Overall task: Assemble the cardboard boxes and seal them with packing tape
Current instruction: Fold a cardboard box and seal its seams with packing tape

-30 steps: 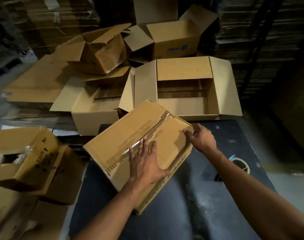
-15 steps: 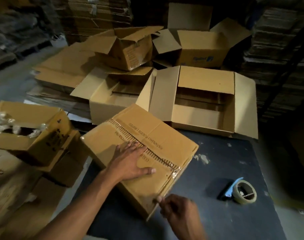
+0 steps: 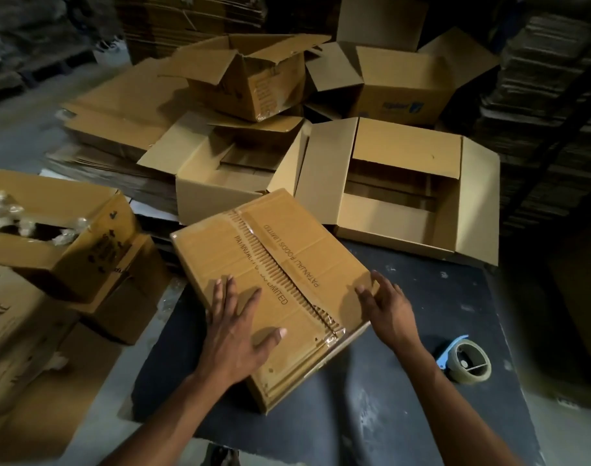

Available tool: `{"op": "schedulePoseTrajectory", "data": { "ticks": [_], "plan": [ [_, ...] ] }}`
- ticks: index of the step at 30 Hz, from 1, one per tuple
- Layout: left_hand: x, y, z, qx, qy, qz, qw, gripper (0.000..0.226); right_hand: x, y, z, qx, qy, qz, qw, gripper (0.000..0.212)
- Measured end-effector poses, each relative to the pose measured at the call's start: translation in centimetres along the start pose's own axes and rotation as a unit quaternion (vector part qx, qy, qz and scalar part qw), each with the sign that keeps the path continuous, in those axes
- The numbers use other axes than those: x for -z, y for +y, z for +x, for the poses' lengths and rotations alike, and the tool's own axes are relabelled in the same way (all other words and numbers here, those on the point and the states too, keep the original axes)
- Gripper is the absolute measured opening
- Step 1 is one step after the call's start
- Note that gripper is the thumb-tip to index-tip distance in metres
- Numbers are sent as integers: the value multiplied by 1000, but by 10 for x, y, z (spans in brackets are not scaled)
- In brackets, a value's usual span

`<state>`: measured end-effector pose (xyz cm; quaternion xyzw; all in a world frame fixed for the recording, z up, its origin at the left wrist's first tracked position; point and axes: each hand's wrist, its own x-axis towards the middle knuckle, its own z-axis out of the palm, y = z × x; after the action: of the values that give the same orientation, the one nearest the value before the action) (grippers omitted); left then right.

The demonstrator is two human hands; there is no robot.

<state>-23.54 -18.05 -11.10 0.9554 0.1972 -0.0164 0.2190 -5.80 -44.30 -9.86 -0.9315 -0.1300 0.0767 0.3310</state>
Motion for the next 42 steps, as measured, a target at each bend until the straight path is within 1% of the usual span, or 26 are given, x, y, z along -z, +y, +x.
{"op": "schedulePoseTrajectory", "data": {
  "ticks": [2, 4, 7, 9, 11, 14, 16, 17, 19, 21, 23, 24, 25, 27, 29, 31, 32, 34, 38, 40, 42],
  "plan": [
    [14, -9, 13, -37, -39, -11, 999, 123, 2, 5, -30, -16, 33, -20, 999, 69],
    [25, -15, 24, -73, -66, -18, 995, 125, 4, 11, -70, -32, 50, -28, 998, 68],
    [22, -12, 27, -127, -82, -15, 988, 117, 1, 22, -128, -56, 71, -46, 995, 66],
    [14, -4, 27, -162, -76, -15, 984, 112, -1, 26, -150, -86, 86, -42, 992, 67],
    [5, 4, 32, -180, -61, -21, 982, 105, 0, 30, -155, -104, 97, -34, 989, 64],
    [0, 21, 50, -181, -49, -18, 982, 97, 6, 36, -138, -95, 120, -25, 988, 64],
    [1, 37, 61, -178, -42, 47, 982, 98, 14, 43, -121, -94, 127, -10, 987, 63],
    [1, 46, 63, -177, -32, 81, 980, 98, 20, 49, -113, -80, 123, -2, 989, 62],
    [1, 71, 60, -181, -14, 84, 980, 94, 35, 68, -99, -33, 101, 31, 994, 59],
    [-6, 103, 48, -193, -14, 55, 980, 90, 53, 97, -84, -17, 91, 57, 994, 54],
    [-21, 140, 34, -203, -24, 64, 977, 90, 71, 140, -61, -39, 82, 6, 996, 36],
    [-31, 159, 27, -203, -31, 81, 975, 91, 80, 162, -47, -56, 57, -44, 996, 35],
    [-42, 177, 21, -197, -39, 101, 974, 92, 88, 182, -34, -68, 15, -107, 992, 41],
    [-63, 207, 15, -180, -49, 136, 973, 95, 105, 212, -7, -60, -85, -233, 967, 55],
    [-81, 223, 13, -172, -47, 175, 968, 96, 117, 230, 18, -11, -168, -327, 930, 68],
    [-90, 225, 11, -167, -36, 204, 964, 97, 119, 243, 35, 36, -230, -380, 895, 75],
    [-92, 224, 11, -164, -33, 202, 965, 97, 118, 247, 39, 52, -249, -390, 885, 73],
    [-91, 223, 10, -163, -31, 183, 969, 97, 113, 255, 42, 84, -253, -401, 877, 59],
    [-86, 227, 11, -150, -41, 172, 973, 94, 107, 266, 39, 134, -213, -406, 878, 38],
    [-82, 236, 8, -130, -53, 155, 978, 89, 109, 272, 34, 114, -203, -384, 893, 31],
    [-79, 248, 1, -136, -54, 123, 982, 78, 113, 280, 23, 74, -215, -350, 909, 29]
  ]
}}
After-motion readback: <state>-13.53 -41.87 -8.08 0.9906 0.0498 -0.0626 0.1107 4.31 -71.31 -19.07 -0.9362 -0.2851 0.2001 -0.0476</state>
